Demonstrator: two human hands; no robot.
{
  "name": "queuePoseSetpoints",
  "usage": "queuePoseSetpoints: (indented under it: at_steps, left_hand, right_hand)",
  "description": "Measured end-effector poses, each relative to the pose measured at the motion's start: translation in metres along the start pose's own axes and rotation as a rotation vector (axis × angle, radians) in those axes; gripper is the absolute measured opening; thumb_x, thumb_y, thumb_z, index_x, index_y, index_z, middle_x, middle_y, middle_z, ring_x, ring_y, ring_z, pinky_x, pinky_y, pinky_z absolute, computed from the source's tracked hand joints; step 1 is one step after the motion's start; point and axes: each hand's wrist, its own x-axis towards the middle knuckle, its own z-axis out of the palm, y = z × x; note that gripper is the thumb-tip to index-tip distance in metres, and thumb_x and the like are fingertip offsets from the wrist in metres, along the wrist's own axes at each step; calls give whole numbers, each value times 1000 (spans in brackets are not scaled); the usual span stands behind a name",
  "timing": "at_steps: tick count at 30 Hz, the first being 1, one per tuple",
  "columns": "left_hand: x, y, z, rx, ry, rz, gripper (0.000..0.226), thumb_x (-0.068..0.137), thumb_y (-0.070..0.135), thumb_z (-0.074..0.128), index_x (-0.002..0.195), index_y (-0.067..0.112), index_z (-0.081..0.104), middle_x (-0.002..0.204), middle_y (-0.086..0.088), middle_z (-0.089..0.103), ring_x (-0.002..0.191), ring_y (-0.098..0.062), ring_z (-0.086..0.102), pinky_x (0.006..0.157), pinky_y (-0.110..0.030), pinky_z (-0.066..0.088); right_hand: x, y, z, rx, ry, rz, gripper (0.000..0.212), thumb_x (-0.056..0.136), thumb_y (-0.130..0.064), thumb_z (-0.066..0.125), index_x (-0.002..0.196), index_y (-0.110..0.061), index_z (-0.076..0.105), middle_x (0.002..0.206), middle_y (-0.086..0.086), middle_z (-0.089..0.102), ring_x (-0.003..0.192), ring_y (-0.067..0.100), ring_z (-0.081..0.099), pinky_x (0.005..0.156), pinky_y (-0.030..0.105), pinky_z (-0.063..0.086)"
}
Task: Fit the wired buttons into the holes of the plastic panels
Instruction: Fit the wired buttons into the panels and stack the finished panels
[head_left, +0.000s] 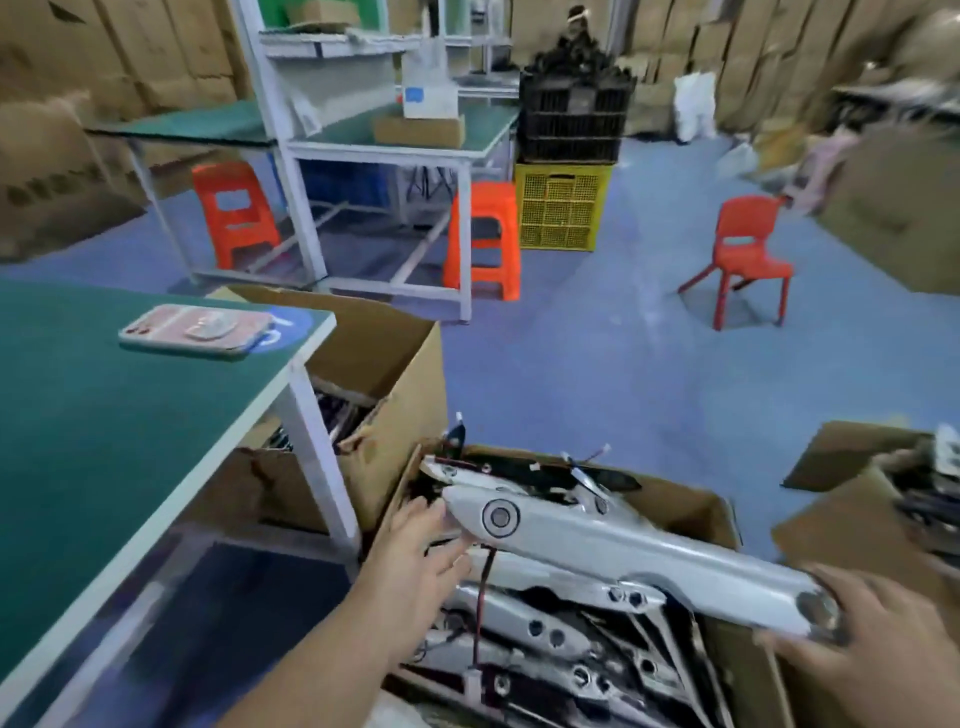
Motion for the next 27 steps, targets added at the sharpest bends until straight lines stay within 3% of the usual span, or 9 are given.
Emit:
queuePoseSetpoints:
  at_steps: [3, 6, 9, 11, 14, 16, 18, 19, 27]
  left_hand:
    - [8, 16, -7, 274, 64, 197, 41, 100, 26, 45, 139, 31, 32, 129, 3, 54, 109, -14, 55, 94, -34, 40]
    - [-5, 40, -23, 495, 199, 290, 38, 99, 29, 48, 135, 32, 36, 123, 4, 53, 111, -14, 50, 104, -38, 36]
    - [-46, 63, -44, 697, 193, 357, 31, 95, 15, 53, 119, 35, 50, 111, 10, 62, 105, -8, 58, 101, -39, 42]
    - [-87, 75, -55, 772, 176, 438, 48, 90, -2, 53, 117, 37, 50, 106, 7, 68, 105, -6, 63, 96, -33, 45]
    - [-161, 91, -74, 764, 130, 534, 49, 76, -2, 53, 117, 25, 55, 97, 2, 72, 94, -12, 69, 83, -19, 48]
    - [-214, 105, -94, 710, 179, 619, 44, 72, 0, 54, 113, 16, 58, 94, -5, 73, 88, -16, 70, 79, -17, 50]
    - [-265, 116, -125, 672, 341, 714, 33, 80, -6, 60, 108, 10, 61, 90, -8, 73, 84, -16, 71, 75, -16, 51]
    - [-290, 120, -142, 677, 470, 754, 31, 84, -11, 59, 106, 11, 63, 90, -7, 73, 83, -15, 71, 74, -16, 52]
    - [-446, 111, -323, 824, 1550, 614, 28, 88, 4, 60, 91, 32, 60, 91, 10, 71, 78, -8, 63, 72, -14, 45]
  right_hand:
    - [31, -51, -14, -131, 150, 72, 91, 55, -82, 62, 127, -26, 53, 131, 12, 50, 128, 33, 37, 102, 57, 34]
    - [48, -96, -10, -127, 0, 16, 99, 67, -72, 63, 145, -46, 7, 155, -2, 3, 141, 21, -6, 111, 55, 17]
    - [47, -145, 2, -173, -32, -156, 96, 73, -74, 53, 142, -50, -10, 153, -9, -11, 141, 20, -13, 111, 50, 19]
    - [30, -188, 7, -229, -71, -266, 98, 68, -72, 61, 142, -53, 0, 155, -7, -4, 143, 23, -3, 112, 49, 21]
    - [14, -250, 7, -67, 149, -558, 88, 51, -49, 86, 131, -27, 55, 138, 16, 47, 123, 44, 43, 97, 62, 39]
    - [7, -300, 2, 26, 232, -688, 72, 67, -67, 63, 120, -18, 64, 126, 20, 55, 107, 50, 53, 91, 60, 41]
    - [0, -352, 1, 138, 211, -803, 84, 76, -81, 28, 118, -18, 65, 124, 20, 54, 102, 47, 55, 91, 55, 38]
    - [-6, -378, 3, 195, 223, -866, 83, 77, -79, 26, 116, -17, 65, 124, 20, 54, 100, 45, 55, 91, 52, 37]
    - [-105, -597, 72, 259, 175, -1542, 56, 67, -48, 59, 111, -15, 67, 119, 16, 58, 102, 39, 55, 95, 46, 38]
